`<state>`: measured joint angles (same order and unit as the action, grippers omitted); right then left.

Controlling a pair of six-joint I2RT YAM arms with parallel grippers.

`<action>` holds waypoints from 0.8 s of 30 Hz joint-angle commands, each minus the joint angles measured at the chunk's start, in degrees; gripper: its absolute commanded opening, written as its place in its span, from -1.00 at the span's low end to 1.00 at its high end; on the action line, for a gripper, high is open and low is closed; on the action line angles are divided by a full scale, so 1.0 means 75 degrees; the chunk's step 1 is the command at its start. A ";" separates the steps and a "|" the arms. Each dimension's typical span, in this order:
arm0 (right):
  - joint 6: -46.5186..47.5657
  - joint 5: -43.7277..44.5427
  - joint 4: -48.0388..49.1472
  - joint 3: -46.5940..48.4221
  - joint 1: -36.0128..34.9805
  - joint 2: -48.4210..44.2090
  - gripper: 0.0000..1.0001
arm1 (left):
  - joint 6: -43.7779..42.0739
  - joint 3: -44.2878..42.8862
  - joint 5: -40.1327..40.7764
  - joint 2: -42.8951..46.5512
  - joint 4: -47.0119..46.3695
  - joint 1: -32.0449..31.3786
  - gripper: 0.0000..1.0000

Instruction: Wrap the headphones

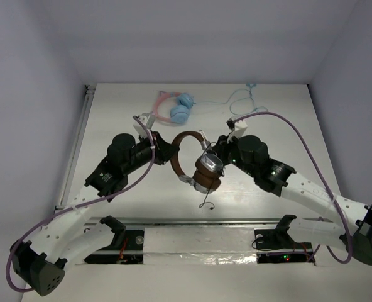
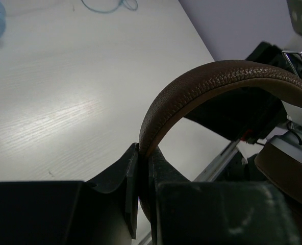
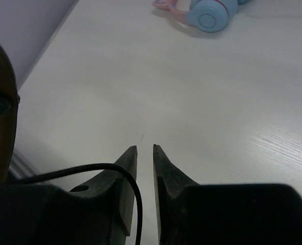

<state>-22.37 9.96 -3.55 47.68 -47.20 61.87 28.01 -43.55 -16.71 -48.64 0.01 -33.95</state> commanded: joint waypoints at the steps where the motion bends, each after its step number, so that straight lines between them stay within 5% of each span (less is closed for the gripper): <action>1: -0.0170 -0.0695 0.0977 -0.0146 0.0129 -0.0420 -0.52 | 0.0145 -0.0907 0.0738 0.0263 -0.0214 0.0016 -1.00; 9: -0.0169 -0.0237 0.0285 -0.0087 0.0352 -0.0491 -0.82 | -0.0172 -0.1248 0.1397 0.0368 0.0140 0.0086 -1.00; 18: -0.0532 -0.0050 0.0673 -0.0275 0.0493 0.0856 -0.66 | 0.0460 -0.1834 -0.0021 0.0275 -0.0528 0.0227 -1.00; 24: -0.0767 -0.0015 0.1106 -0.0416 0.0879 0.1103 -0.31 | 0.0648 -0.2080 0.0036 0.0392 -0.0506 0.0297 -1.00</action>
<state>-26.85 8.21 0.43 45.10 -41.71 70.35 28.73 -55.31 -14.04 -48.05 3.92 -31.99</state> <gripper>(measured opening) 0.329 0.051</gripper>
